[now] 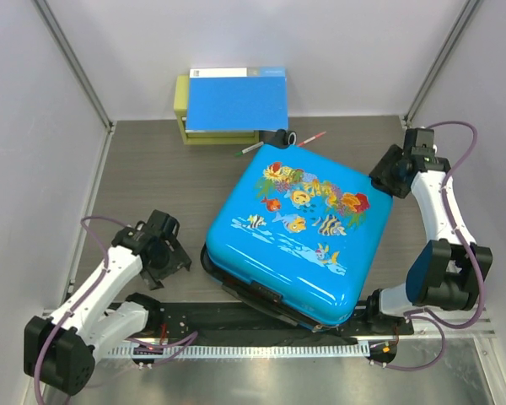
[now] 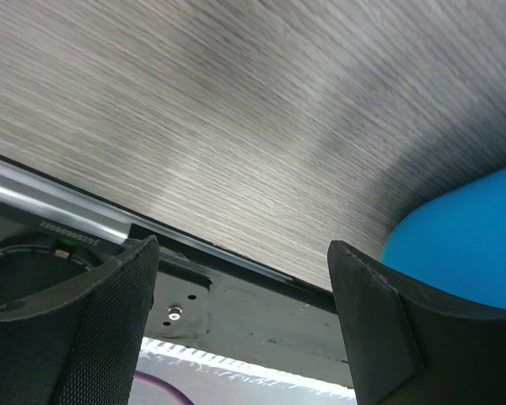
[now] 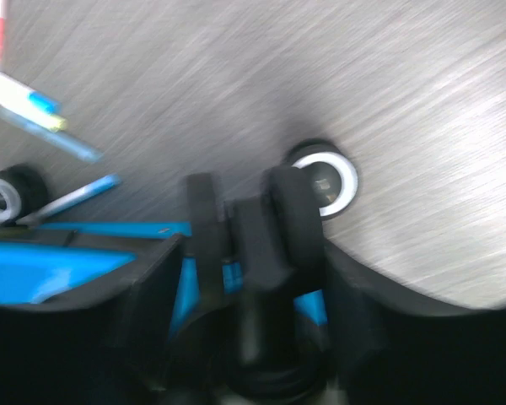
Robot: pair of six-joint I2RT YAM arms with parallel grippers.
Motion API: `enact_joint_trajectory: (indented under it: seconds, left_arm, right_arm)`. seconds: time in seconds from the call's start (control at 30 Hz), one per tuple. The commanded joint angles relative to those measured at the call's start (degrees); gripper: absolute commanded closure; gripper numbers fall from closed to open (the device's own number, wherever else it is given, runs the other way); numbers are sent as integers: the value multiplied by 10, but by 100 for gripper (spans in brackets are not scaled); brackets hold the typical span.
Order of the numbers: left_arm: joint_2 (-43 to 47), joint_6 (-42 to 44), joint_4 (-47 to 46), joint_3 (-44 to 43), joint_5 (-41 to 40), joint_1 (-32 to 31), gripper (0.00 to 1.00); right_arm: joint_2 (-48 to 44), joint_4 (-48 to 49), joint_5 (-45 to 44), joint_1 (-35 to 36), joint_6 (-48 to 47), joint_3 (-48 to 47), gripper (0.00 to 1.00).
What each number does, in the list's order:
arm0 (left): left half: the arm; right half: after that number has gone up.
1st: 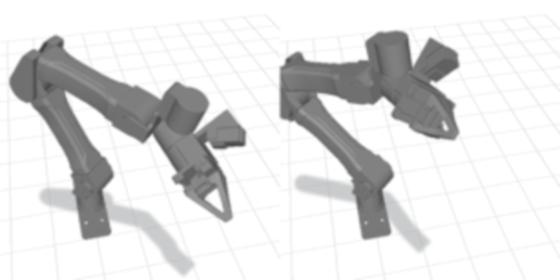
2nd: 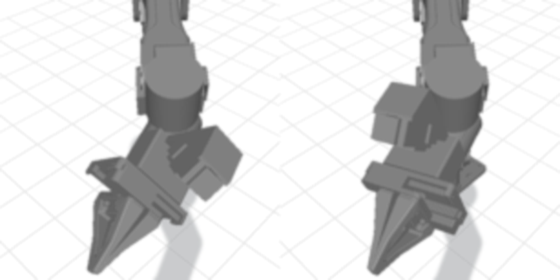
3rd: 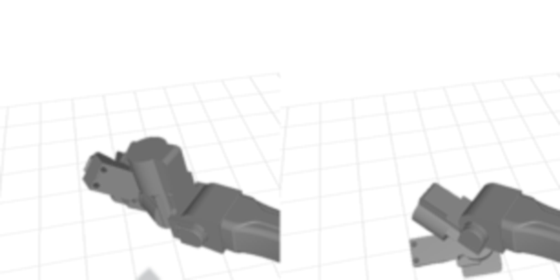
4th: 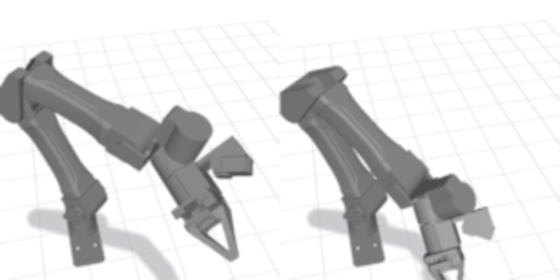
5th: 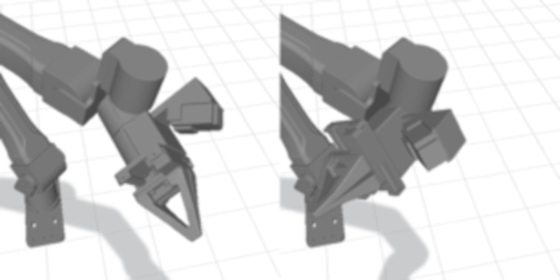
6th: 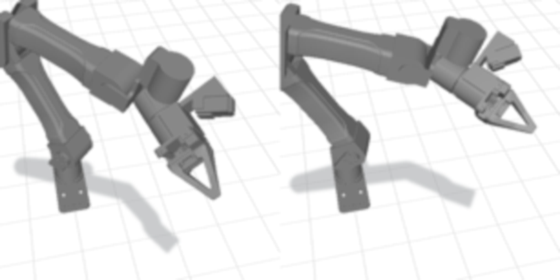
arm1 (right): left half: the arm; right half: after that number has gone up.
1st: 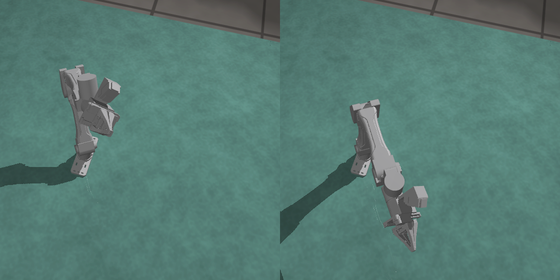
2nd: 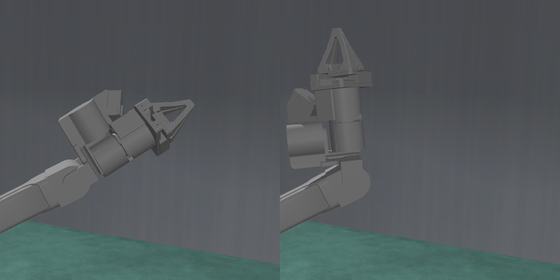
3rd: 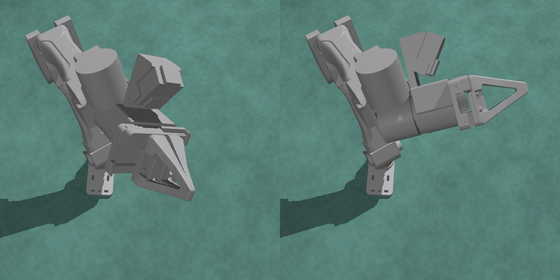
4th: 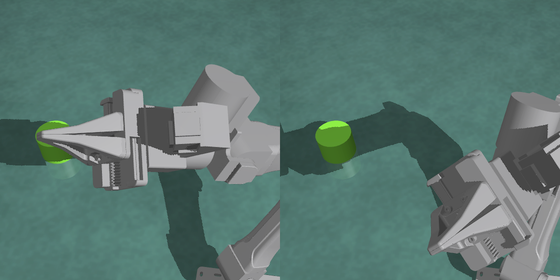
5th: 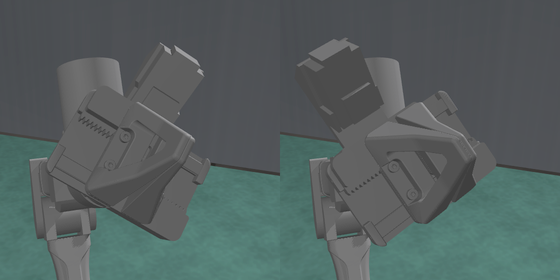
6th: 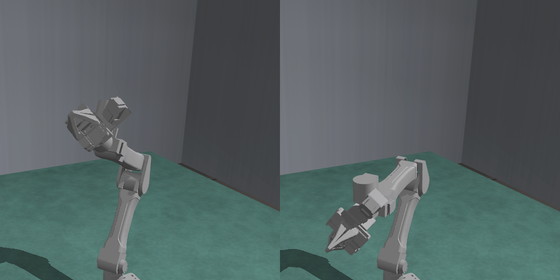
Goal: Pack the luggage
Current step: Zip the luggage at the center of the board.
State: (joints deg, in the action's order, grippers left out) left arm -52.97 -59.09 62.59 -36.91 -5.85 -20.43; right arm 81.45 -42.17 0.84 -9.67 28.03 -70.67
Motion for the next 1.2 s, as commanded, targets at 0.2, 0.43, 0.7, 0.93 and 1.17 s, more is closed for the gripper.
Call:
enact_joint_trajectory:
  seconds: [0.2,0.43,0.7,0.93,1.17]
  left_arm:
    - [-35,-81,-79,26,48,-65,18]
    - [-21,-75,-83,32,57,-65,18]
    - [-67,-55,-123,30,111,-86,18]
    - [-72,-71,-173,60,146,-89,18]
    - [-135,-101,-275,33,136,-89,16]
  right_arm:
    - [3,-25,-53,8,-20,25,95]
    - [-37,-67,-131,-20,-17,61,99]
    - [-59,-93,-160,-61,-14,79,99]
    - [-80,-97,-143,-69,32,106,99]
    - [-117,-94,-95,-46,79,154,99]
